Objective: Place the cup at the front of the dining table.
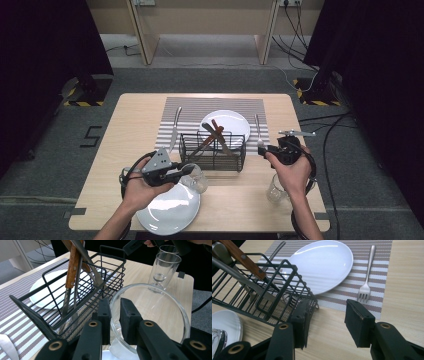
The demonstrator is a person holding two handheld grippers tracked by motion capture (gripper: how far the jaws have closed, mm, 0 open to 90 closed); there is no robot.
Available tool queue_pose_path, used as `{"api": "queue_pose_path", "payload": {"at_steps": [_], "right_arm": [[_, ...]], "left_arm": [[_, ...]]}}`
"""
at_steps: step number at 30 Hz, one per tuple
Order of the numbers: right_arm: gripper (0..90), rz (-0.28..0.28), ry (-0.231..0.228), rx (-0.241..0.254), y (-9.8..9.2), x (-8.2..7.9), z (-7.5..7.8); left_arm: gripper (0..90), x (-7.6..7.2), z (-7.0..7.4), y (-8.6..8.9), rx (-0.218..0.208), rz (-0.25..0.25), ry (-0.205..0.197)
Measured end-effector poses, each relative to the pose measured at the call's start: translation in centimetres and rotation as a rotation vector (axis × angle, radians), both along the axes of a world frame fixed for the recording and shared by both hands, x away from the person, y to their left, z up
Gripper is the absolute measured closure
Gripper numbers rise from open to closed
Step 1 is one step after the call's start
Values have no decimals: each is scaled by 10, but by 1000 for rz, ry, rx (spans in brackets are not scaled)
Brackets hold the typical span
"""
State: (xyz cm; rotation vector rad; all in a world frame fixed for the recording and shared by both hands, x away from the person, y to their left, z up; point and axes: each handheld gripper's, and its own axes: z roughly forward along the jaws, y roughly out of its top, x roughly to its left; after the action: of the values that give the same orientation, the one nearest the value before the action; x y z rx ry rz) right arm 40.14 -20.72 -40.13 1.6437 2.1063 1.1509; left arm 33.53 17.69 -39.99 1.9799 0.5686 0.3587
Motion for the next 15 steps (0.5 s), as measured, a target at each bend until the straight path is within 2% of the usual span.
{"api": "queue_pose_path", "payload": {"at_steps": [15], "right_arm": [[531, -6, -2, -1, 0, 0, 0]], "left_arm": [[791, -2, 0, 7, -7, 7, -6]]}}
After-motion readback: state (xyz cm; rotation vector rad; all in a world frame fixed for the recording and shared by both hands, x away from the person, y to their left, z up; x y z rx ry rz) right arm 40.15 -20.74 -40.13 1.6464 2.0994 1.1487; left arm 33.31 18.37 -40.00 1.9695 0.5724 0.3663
